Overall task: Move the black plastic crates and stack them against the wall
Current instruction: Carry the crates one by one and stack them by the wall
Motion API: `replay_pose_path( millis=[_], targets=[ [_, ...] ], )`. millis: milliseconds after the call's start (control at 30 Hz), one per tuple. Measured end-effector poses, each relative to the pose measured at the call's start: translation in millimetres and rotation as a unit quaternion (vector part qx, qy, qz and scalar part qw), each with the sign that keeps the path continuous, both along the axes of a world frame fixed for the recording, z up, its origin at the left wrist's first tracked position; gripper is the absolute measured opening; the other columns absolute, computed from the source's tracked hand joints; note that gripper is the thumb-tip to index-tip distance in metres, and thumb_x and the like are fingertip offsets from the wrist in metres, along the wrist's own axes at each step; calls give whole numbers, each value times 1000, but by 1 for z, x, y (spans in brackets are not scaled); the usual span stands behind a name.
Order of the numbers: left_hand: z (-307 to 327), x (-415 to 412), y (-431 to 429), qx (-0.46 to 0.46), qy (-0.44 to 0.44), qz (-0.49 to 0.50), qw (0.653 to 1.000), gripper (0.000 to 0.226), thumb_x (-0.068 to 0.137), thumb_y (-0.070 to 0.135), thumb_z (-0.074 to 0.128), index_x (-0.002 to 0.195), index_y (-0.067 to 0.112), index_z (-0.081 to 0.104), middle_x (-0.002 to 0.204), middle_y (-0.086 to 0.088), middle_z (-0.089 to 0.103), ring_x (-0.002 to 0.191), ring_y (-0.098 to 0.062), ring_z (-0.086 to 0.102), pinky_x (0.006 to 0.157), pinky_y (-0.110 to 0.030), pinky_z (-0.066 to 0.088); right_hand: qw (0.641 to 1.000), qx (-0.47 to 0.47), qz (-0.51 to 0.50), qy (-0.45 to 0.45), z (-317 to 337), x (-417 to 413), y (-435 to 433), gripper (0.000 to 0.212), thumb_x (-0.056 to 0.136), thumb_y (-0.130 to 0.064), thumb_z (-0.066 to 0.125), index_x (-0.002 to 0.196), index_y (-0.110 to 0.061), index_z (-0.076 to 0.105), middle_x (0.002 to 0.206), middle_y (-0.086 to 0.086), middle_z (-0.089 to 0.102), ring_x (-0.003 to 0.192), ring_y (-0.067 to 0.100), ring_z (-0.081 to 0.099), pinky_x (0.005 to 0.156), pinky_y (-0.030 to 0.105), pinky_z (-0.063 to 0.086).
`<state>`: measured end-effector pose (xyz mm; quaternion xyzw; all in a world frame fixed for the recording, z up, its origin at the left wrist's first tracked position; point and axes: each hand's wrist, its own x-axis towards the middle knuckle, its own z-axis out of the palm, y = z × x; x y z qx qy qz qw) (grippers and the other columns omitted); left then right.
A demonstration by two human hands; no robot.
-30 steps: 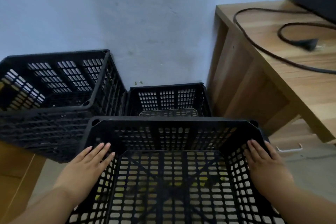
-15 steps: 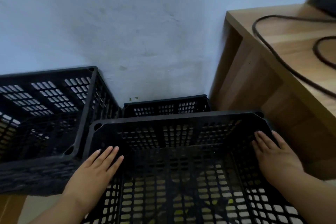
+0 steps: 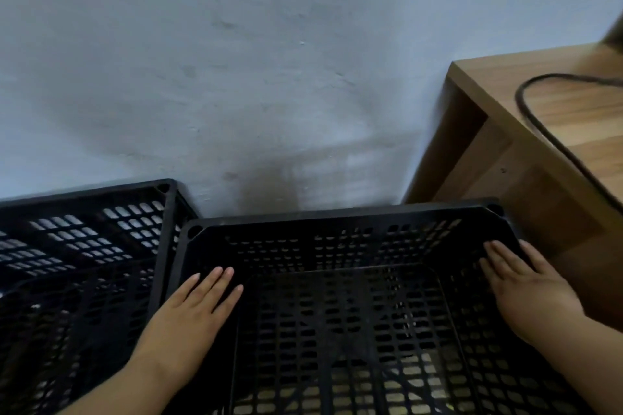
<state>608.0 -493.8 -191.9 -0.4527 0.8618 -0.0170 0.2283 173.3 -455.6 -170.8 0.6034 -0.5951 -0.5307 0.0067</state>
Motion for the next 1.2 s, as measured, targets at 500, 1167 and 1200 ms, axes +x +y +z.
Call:
replay_pose_path(
  millis=[500,1167,1200],
  targets=[
    [-16,-7,-104,-3,0,47,999,82,92,14,38,134,25,-31,144,-5,-37,134,-19,-31,90,-33,-36,996,-73,41,-38,-23,-17,-131,58,96,-25,10,147,-9,-13,142,9,-34,143,22,-22,57,37,-47],
    [-21,-1,-122,-71,111,52,990,112,35,-4,79,137,12,37,143,-18,42,145,-19,-5,113,-39,6,857,-338,111,-373,-59,-47,-162,59,67,-13,25,105,13,63,120,32,58,146,16,-10,115,34,-6],
    [-23,0,-123,-73,109,51,990,112,34,-4,79,137,12,37,141,-18,44,145,-19,-5,113,-39,5,853,-343,113,-378,-61,-46,-165,59,67,-13,25,104,13,64,119,32,59,146,16,-10,115,34,-6]
  ],
)
